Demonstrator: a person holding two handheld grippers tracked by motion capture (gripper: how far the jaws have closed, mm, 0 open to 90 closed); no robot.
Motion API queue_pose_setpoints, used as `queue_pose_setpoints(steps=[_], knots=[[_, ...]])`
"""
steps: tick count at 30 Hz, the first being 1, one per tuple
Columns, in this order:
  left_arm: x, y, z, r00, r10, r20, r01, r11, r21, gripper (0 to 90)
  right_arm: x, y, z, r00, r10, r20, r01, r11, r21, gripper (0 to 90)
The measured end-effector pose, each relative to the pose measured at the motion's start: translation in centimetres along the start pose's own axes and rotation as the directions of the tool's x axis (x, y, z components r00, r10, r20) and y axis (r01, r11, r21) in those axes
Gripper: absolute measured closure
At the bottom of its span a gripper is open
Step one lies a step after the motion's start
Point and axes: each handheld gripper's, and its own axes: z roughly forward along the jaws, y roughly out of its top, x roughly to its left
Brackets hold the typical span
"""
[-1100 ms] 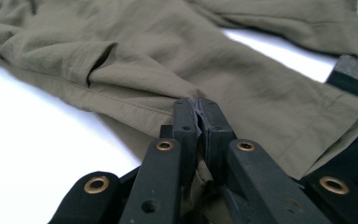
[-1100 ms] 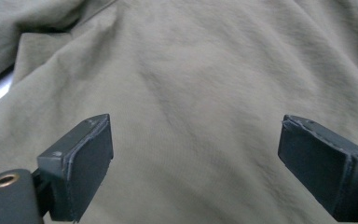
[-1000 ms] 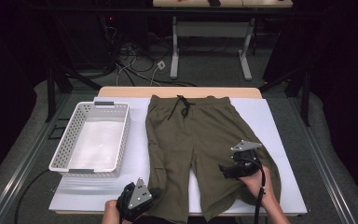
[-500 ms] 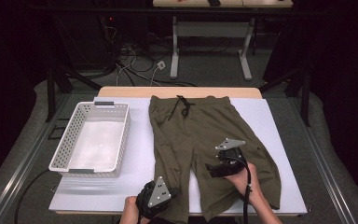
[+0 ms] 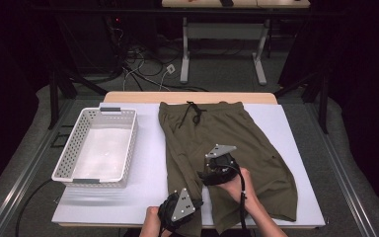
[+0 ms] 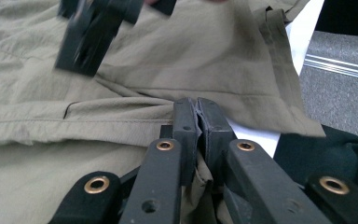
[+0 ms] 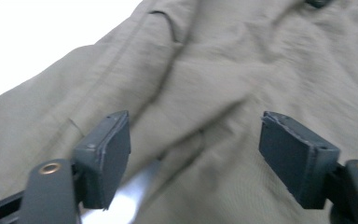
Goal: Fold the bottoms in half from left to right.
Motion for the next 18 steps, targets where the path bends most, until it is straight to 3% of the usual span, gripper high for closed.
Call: queue_pose_setpoints(steps=[6,15,18], knots=[[-0.4,0.0,0.9,0.9999,0.001,0.016,-0.001,1.0,-0.001,86.7,0.9,0.4,1.2,0.9987,0.001,-0.051,-0.001,1.0,0.007,27.4],[-0.3,-0.5,1.6,0.9988,0.003,0.048,-0.004,0.9999,0.013,86.5,2.1,0.6,1.7,0.9932,-0.003,-0.116,0.002,1.0,-0.005,16.1],[-0.4,-0.7,1.7,0.9983,0.005,0.058,-0.005,0.9999,0.009,86.2,2.5,0.5,1.9,0.9933,-0.025,-0.113,0.026,1.0,0.014,21.5]])
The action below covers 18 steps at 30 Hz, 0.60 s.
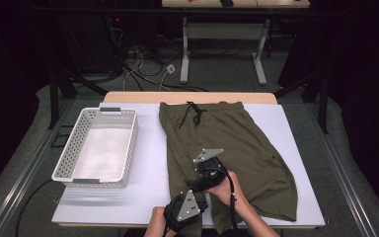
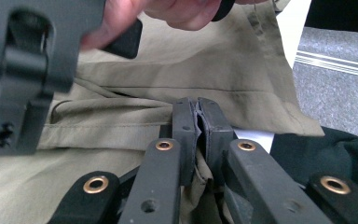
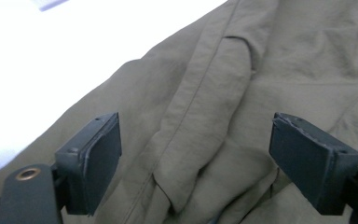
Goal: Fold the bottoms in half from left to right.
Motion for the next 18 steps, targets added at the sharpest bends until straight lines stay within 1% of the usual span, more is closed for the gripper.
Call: queue_pose_setpoints(steps=[2,3,4,5,6,7,9,10,12,14,16,17,18], knots=[[0.0,0.0,-0.1,1.0,0.0,0.003,0.0,1.0,-0.004,86.0,0.3,-0.1,0.2,0.9997,-0.019,0.012,0.019,1.0,0.015,31.1],[0.0,0.0,-0.1,1.0,0.001,0.004,-0.001,1.0,-0.007,85.9,0.4,-0.3,0.4,0.9995,-0.03,0.006,0.03,0.999,0.023,42.8],[0.0,0.1,-0.2,1.0,0.008,0.001,-0.008,0.9998,-0.016,85.7,0.4,-0.3,0.6,0.9993,-0.036,0.009,0.036,0.999,0.033,51.7],[0.0,0.1,-0.3,1.0,0.009,0.003,-0.009,0.9997,-0.021,85.5,0.5,-0.5,0.8,0.9988,-0.047,0.017,0.046,0.998,0.042,55.7],[0.0,0.2,-0.4,1.0,0.006,0.006,-0.006,0.9997,-0.024,84.8,0.6,-0.6,0.8,0.9987,-0.049,0.015,0.048,0.998,0.043,63.3],[0.0,0.2,-0.4,1.0,0.007,0.005,-0.007,0.9996,-0.027,84.4,0.6,-0.7,0.7,0.9989,-0.042,0.02,0.041,0.999,0.029,68.6],[0.0,0.2,-0.7,0.9999,0.009,0.006,-0.008,0.9994,-0.033,83.7,0.6,-0.7,0.5,0.9988,-0.038,0.032,0.037,0.999,0.026,76.4],[0.1,0.2,-0.8,0.9999,0.009,0.007,-0.009,0.9993,-0.037,83.0,0.5,-0.7,0.3,0.9987,-0.033,0.038,0.033,0.999,0.011,80.6],[0.3,0.2,-1.3,0.9998,0.011,0.015,-0.01,0.9985,-0.053,80.9,0.5,-0.7,0.1,0.9981,-0.029,0.055,0.03,1.0,-0.005,84.4],[0.6,0.3,-1.9,0.9997,0.005,0.022,-0.004,0.9979,-0.065,73.6,0.5,-0.7,-0.2,0.9968,-0.03,0.074,0.031,0.999,-0.015,86.2],[1.0,0.3,-2.4,0.9996,0.001,0.029,0.0,0.9984,-0.057,57.8,0.3,-0.7,-0.6,0.9959,-0.025,0.087,0.027,0.999,-0.027,86.5],[1.2,0.3,-2.7,0.9991,-0.002,0.042,0.004,0.9989,-0.048,52.7,0.2,-0.8,-0.7,0.9956,-0.019,0.092,0.022,0.999,-0.036,86.6],[1.4,0.2,-3.2,0.9992,-0.002,0.04,0.004,0.9989,-0.046,46.8,0.0,-0.9,-1.0,0.9953,-0.014,0.096,0.018,0.999,-0.041,86.7]])
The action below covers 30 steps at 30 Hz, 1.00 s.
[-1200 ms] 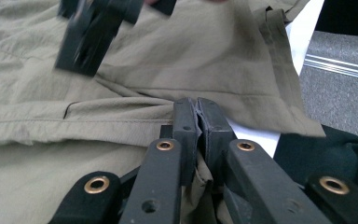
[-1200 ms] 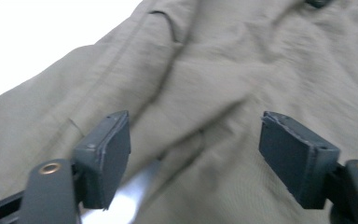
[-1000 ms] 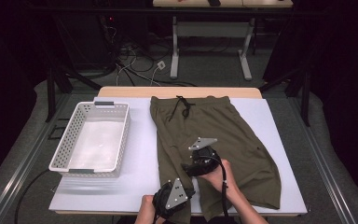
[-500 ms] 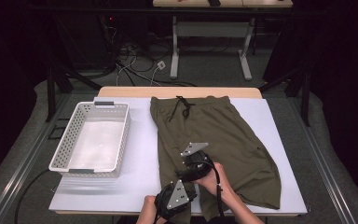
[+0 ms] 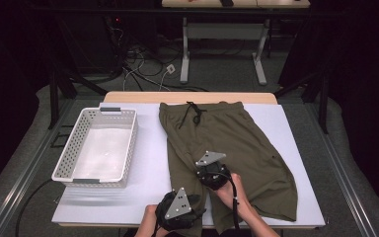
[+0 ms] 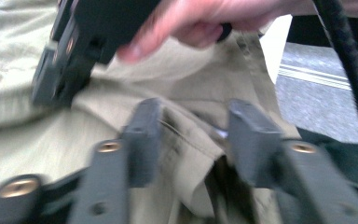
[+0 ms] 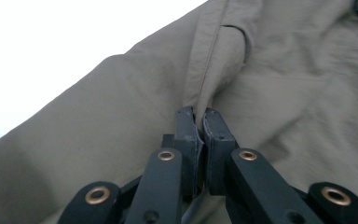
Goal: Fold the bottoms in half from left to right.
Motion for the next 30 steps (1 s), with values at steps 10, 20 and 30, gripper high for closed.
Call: queue_pose_setpoints(steps=[10,20,30], knots=[[2.7,-1.2,-3.5,0.9985,-0.047,-0.029,0.048,0.9986,0.023,18.4,-2.1,-0.7,-2.4,0.9977,0.056,0.04,-0.054,0.998,-0.042,87.1],[4.0,-2.7,-4.4,0.9945,-0.075,-0.073,0.081,0.9928,0.088,8.9,-3.8,-1.6,-4.2,0.9927,0.103,0.061,-0.1,0.993,-0.064,87.4],[4.8,-3.8,-5.2,0.9892,-0.106,-0.102,0.117,0.9869,0.112,2.1,-5.3,-2.3,-6.2,0.9854,0.15,0.081,-0.143,0.986,-0.088,88.1]])
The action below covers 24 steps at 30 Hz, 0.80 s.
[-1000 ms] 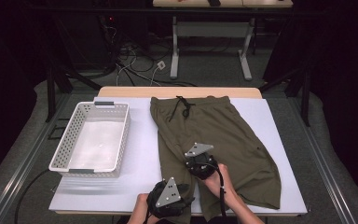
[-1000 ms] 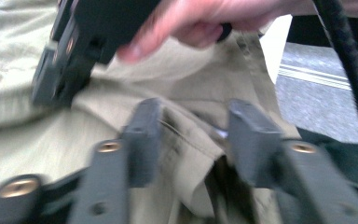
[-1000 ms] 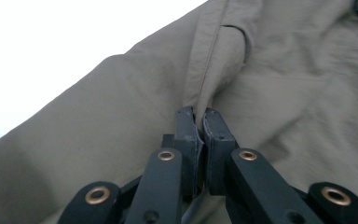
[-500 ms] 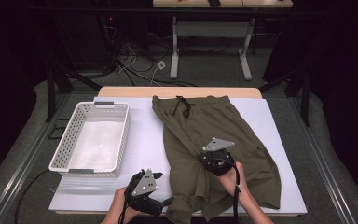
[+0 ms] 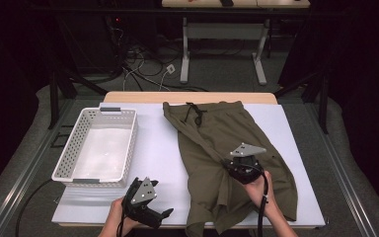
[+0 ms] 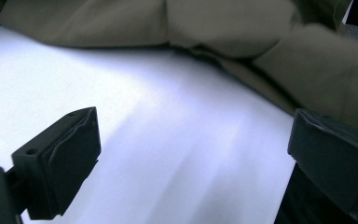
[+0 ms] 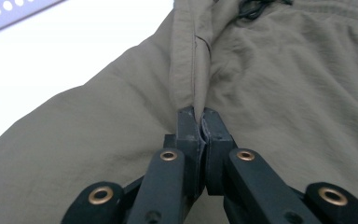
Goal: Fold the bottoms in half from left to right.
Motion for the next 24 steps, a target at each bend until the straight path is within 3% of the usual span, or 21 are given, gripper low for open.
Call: queue_pose_setpoints(steps=[13,24], knots=[[0.6,-1.0,-0.7,0.9995,-0.028,-0.016,0.028,0.9995,0.014,1.4,-3.1,-1.4,-3.2,0.994,0.092,0.059,-0.089,0.995,-0.049,88.2],[0.9,-1.1,-0.5,0.9993,-0.029,-0.022,0.03,0.9993,0.023,1.1,-6.0,-3.3,-4.9,0.9778,0.15,0.146,-0.146,0.989,-0.037,88.3]])
